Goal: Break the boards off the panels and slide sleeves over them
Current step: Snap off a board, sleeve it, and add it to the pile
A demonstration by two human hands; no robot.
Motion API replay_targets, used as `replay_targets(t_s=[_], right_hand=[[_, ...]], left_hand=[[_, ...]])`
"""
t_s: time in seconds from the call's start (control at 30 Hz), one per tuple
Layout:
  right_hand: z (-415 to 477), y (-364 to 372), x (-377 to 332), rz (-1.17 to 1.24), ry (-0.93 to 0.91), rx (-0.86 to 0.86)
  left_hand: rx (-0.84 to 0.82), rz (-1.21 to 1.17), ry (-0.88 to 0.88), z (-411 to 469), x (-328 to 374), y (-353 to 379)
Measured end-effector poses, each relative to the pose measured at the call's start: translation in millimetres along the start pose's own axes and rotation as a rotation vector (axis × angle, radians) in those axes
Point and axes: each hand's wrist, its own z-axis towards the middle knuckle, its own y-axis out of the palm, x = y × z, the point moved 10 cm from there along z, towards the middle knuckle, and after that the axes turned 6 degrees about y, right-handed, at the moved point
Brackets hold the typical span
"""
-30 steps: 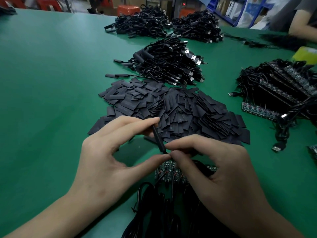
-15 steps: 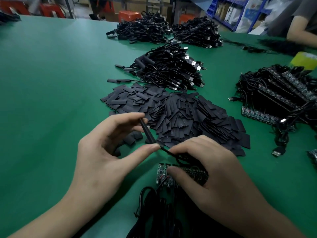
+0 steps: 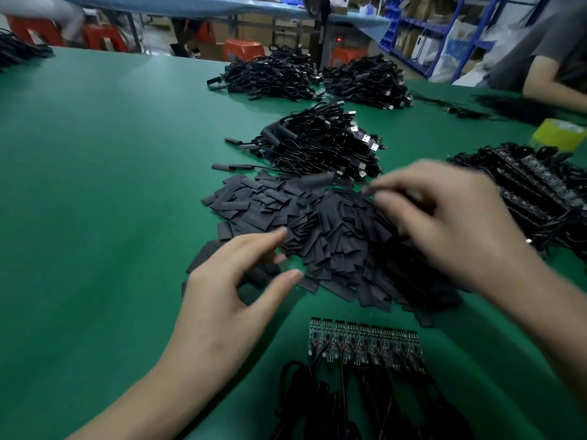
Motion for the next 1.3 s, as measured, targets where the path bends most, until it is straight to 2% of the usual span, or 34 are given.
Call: replay_targets(t_s=[0.1, 0.2, 0.37, 0.47, 0.57, 0.67, 0.73, 0.8, 0.9, 0.97, 1.03, 1.3], right_hand=[[70.6, 0.1, 8.2, -0.090, 0.042, 0.012], [138.5, 15.8, 4.8, -0.182, 0.016, 0.023], [216.8, 74.4, -1.1, -0.407, -0.054, -0.130], [228.9, 112.4, 1.4, -0.570, -0.103, -0.252], [222.4, 131.6, 7.0, -0.646, -0.128, -0.297], [194.8, 115.8, -3.0, -0.544, -0.149, -0.205], [157.9, 90.0, -16.4, -0.368, -0.163, -0.121], [107.8, 68.1, -24.0, -0.132, -0.122, -0.130], [23.8, 59.4, -25.5, 0.100, -0.023, -0.351], [-26.6, 65.0, -24.2, 0.178, 0.058, -0.550], [-61.3, 71.4, -18.3, 0.208, 0.125, -0.645], [-83.9, 72.4, -15.7, 0.318, 0.187, -0.434]], left_hand=[[-0.227, 0.311, 0.123, -4.5, 15.9, 21.3], [-0.375, 0.465, 0.187, -12.0, 21.9, 37.0], [-0.490, 0.451, 0.180, -17.7, 21.2, 43.7], [-0.515, 0.368, 0.171, -17.7, 20.2, 46.0], [-0.489, 0.259, 0.159, -15.8, 20.5, 43.6], [-0.473, 0.048, 0.036, -13.8, 13.9, 41.8], [-0.456, -0.055, -0.025, -12.0, 9.6, 40.2], [-0.440, -0.121, -0.091, -11.6, 3.7, 37.6], [-0.415, -0.234, -0.206, -13.8, -6.0, 36.8], [-0.403, -0.296, -0.261, -15.0, -8.8, 38.8], [-0.394, -0.325, -0.288, -15.6, -8.8, 40.2], [-0.332, -0.457, -0.340, -16.4, 0.7, 38.7]])
